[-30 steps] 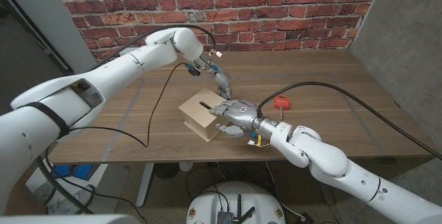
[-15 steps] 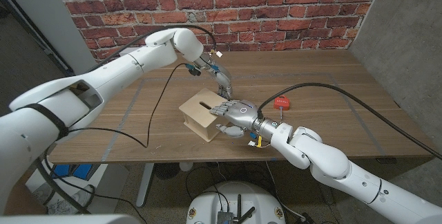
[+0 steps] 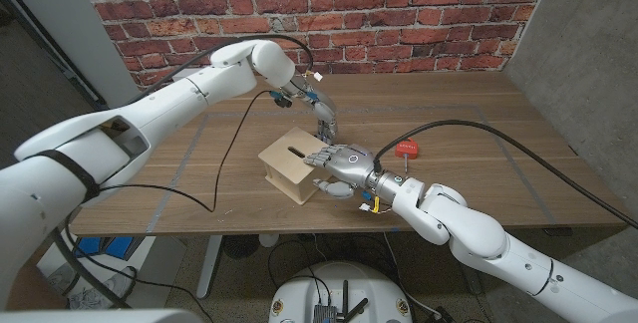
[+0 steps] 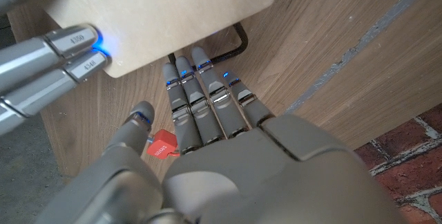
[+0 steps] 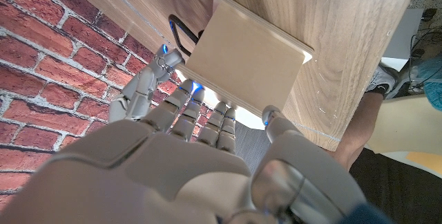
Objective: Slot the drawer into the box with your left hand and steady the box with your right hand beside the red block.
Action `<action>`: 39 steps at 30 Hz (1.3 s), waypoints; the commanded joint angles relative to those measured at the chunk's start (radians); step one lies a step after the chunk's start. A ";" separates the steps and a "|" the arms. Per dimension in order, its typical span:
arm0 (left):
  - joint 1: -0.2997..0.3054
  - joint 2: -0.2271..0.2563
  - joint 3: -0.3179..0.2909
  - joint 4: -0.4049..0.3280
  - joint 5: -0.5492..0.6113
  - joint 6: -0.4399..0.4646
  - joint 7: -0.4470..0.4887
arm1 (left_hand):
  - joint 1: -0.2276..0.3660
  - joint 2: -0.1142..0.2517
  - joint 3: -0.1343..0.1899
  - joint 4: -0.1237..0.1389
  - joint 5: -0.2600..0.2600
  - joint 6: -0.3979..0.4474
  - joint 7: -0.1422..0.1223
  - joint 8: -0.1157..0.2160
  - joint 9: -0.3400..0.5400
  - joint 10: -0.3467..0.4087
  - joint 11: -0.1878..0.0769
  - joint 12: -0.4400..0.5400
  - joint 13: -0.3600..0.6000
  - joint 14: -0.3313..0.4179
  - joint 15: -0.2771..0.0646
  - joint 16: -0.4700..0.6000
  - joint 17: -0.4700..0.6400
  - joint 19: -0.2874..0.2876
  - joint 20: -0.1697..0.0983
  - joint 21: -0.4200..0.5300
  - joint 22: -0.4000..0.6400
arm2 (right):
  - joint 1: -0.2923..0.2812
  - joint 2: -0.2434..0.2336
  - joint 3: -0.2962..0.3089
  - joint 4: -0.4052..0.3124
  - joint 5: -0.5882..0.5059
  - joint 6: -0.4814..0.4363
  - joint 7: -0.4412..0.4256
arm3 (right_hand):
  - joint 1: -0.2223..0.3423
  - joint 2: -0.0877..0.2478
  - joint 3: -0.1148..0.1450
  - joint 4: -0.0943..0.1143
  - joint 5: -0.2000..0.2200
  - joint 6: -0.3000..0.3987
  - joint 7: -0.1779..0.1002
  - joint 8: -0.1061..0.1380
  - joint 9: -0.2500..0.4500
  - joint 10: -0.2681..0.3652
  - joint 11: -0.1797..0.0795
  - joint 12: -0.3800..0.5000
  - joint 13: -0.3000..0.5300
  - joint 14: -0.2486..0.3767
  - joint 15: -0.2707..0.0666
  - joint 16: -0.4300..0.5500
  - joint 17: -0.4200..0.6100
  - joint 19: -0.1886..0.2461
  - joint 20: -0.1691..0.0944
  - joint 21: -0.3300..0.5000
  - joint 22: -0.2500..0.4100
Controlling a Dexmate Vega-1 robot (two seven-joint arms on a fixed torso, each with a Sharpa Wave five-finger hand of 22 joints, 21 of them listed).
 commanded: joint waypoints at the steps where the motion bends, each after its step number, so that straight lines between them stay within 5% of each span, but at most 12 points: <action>1: -0.009 -0.019 0.000 0.030 0.020 -0.016 0.034 | -0.014 0.002 0.010 0.001 0.001 -0.002 0.000 0.001 0.001 -0.003 -0.002 -0.002 0.000 -0.007 -0.090 -0.005 0.000 -0.004 -0.162 0.002 0.003 | -0.002 -0.003 0.005 0.000 0.010 0.005 -0.017 | 0.017 0.025 0.003 -0.012 -0.002 0.005 0.001 -0.002 0.003 0.005 0.000 -0.003 0.003 0.003 -0.135 0.005 0.001 0.008 -0.137 0.003 0.001; 22: -0.026 -0.045 -0.002 0.095 0.033 -0.007 0.096 | -0.018 -0.002 0.019 -0.005 0.000 -0.020 -0.004 0.000 0.001 -0.021 -0.003 -0.002 0.000 -0.020 -0.089 -0.004 0.000 -0.002 -0.160 0.003 0.003 | -0.008 -0.013 0.024 -0.010 0.034 0.009 -0.037 | 0.049 0.025 0.011 -0.041 0.001 -0.037 0.004 -0.015 0.003 -0.011 -0.001 -0.009 0.002 -0.012 -0.134 -0.004 -0.005 0.007 -0.140 0.002 0.001; 39: 0.005 -0.018 -0.035 0.053 0.029 0.046 0.166 | -0.022 -0.013 0.028 -0.015 0.000 -0.050 -0.001 -0.002 0.002 -0.062 0.005 -0.006 0.000 -0.059 -0.088 -0.008 -0.002 -0.005 -0.159 0.002 0.002 | -0.013 -0.025 0.064 -0.016 0.071 -0.003 -0.063 | 0.063 0.025 0.009 -0.051 0.001 -0.036 0.006 -0.009 0.003 -0.014 0.001 -0.009 0.003 -0.015 -0.134 -0.004 -0.006 0.025 -0.134 0.009 0.002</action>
